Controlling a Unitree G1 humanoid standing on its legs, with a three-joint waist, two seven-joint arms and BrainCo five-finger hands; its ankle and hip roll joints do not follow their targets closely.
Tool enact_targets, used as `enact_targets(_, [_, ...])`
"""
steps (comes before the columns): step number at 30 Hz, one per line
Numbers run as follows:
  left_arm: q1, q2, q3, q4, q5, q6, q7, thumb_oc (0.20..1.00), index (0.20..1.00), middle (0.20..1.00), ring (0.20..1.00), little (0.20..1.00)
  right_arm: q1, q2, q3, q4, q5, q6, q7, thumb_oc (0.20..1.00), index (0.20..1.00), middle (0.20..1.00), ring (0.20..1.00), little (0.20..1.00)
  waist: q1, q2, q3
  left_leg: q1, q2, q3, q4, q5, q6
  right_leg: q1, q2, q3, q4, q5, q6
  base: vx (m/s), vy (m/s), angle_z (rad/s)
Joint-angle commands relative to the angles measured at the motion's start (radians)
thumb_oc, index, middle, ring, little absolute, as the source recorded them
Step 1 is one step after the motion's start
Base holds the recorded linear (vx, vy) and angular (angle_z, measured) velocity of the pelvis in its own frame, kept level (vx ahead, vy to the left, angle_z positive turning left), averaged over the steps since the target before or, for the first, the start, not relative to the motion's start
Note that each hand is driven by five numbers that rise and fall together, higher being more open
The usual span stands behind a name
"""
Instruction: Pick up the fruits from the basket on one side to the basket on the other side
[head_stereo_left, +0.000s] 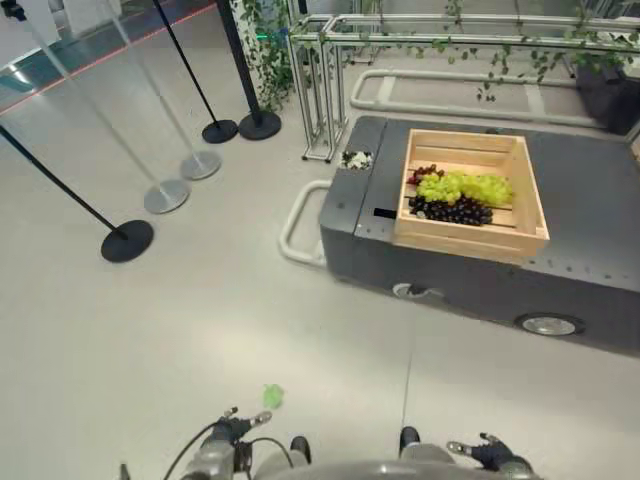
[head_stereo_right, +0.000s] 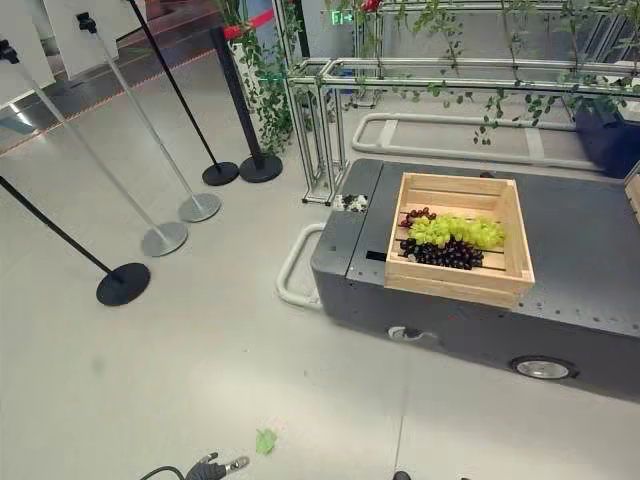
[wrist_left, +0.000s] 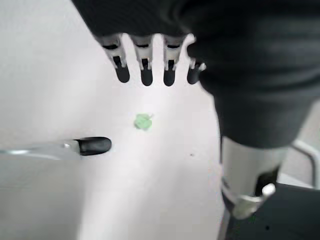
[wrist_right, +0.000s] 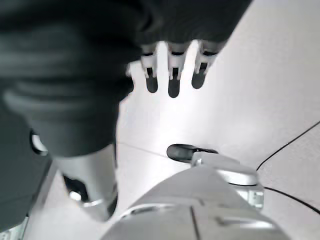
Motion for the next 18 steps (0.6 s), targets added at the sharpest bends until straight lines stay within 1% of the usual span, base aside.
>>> enact_targets(1, [-0.039, -0.018, 0.001, -0.029, -0.094, -0.032, -0.014, 1.0, 1.0, 1.0, 1.0, 1.0, -0.04, 0.001, 0.015, -0.013, -0.005, -0.022, -0.008, 1.0, 1.0, 1.0, 1.0, 1.0, -0.016, -0.038, -0.011, -0.129, -0.016, -0.045, 0.032, 0.045, -0.017, 0.019, 0.007, 0.013, 0.086, -0.24, 0.005, -0.35, 0.402, -0.5])
enact_targets(5, [-0.05, -0.027, -0.006, -0.032, -0.133, -0.032, -0.02, 1.0, 1.0, 1.0, 1.0, 1.0, -0.052, -0.005, 0.017, -0.021, 0.004, -0.024, -0.008, 1.0, 1.0, 1.0, 1.0, 1.0, -0.016, -0.031, 0.001, -0.137, -0.014, -0.054, 0.04, 0.053, -0.022, 0.018, 0.014, 0.011, 0.089, -0.243, -0.001, -0.03, -0.031, 0.0])
enact_targets(7, [-0.049, -0.036, 0.0, -0.033, -0.185, -0.029, -0.036, 1.0, 1.0, 1.0, 1.0, 1.0, -0.06, -0.009, 0.014, -0.025, 0.017, -0.027, -0.014, 1.0, 1.0, 1.0, 1.0, 1.0, -0.017, -0.028, 0.005, -0.141, -0.011, -0.058, 0.045, 0.057, -0.026, 0.019, 0.018, 0.011, 0.09, -0.246, -0.004, -0.01, -0.043, 0.0])
enact_targets(10, [-0.055, -0.037, -0.005, -0.029, -0.173, -0.028, -0.029, 1.0, 1.0, 1.0, 1.0, 1.0, -0.066, -0.011, 0.006, -0.061, 0.051, -0.037, -0.02, 1.0, 1.0, 1.0, 1.0, 1.0, -0.021, -0.023, 0.01, -0.146, -0.004, -0.06, 0.05, 0.064, -0.032, 0.02, 0.026, 0.013, 0.09, -0.25, -0.011, -0.01, -0.059, 0.0])
enact_targets(13, [-0.062, -0.035, -0.008, -0.043, -0.174, -0.028, -0.027, 1.0, 1.0, 1.0, 1.0, 1.0, -0.07, -0.018, -0.013, -0.125, 0.146, -0.055, -0.017, 1.0, 1.0, 1.0, 1.0, 1.0, -0.024, -0.021, 0.019, -0.159, 0.001, -0.067, 0.071, 0.067, -0.039, 0.017, 0.038, 0.016, 0.092, -0.254, -0.019, -0.02, -0.099, -0.01])
enact_targets(14, [-0.062, -0.034, -0.006, -0.07, -0.199, -0.034, -0.026, 1.0, 1.0, 1.0, 1.0, 1.0, -0.071, -0.021, -0.024, -0.163, 0.216, -0.064, -0.002, 1.0, 1.0, 1.0, 1.0, 1.0, -0.022, -0.021, 0.03, -0.173, -0.001, -0.077, 0.105, 0.063, -0.044, 0.018, 0.042, 0.017, 0.095, -0.257, -0.026, -0.02, -0.097, -0.02])
enact_targets(15, [-0.061, -0.034, -0.006, -0.07, -0.199, -0.034, -0.026, 1.0, 1.0, 1.0, 1.0, 1.0, -0.07, -0.021, -0.024, -0.163, 0.217, -0.064, -0.002, 1.0, 1.0, 1.0, 1.0, 1.0, -0.023, -0.021, 0.03, -0.174, -0.001, -0.077, 0.106, 0.063, -0.044, 0.019, 0.042, 0.016, 0.095, -0.257, -0.026, -0.03, -0.115, 0.01])
enact_targets(17, [-0.06, -0.034, -0.004, -0.101, -0.228, -0.035, -0.043, 1.0, 1.0, 1.0, 1.0, 1.0, -0.068, -0.033, -0.037, -0.229, 0.286, -0.076, 0.012, 1.0, 1.0, 1.0, 1.0, 1.0, -0.022, -0.025, 0.045, -0.197, -0.012, -0.091, 0.165, 0.055, -0.051, 0.023, 0.046, 0.017, 0.095, -0.257, -0.034, -0.03, -0.117, 0.07])
enact_targets(18, [-0.058, -0.038, -0.002, -0.124, -0.254, -0.037, -0.043, 1.0, 1.0, 1.0, 1.0, 1.0, -0.063, -0.044, -0.041, -0.296, 0.318, -0.088, 0.011, 1.0, 1.0, 1.0, 1.0, 1.0, -0.019, -0.029, 0.059, -0.218, -0.019, -0.106, 0.205, 0.056, -0.057, 0.034, 0.052, 0.018, 0.09, -0.257, -0.042, -0.01, -0.115, 0.09])
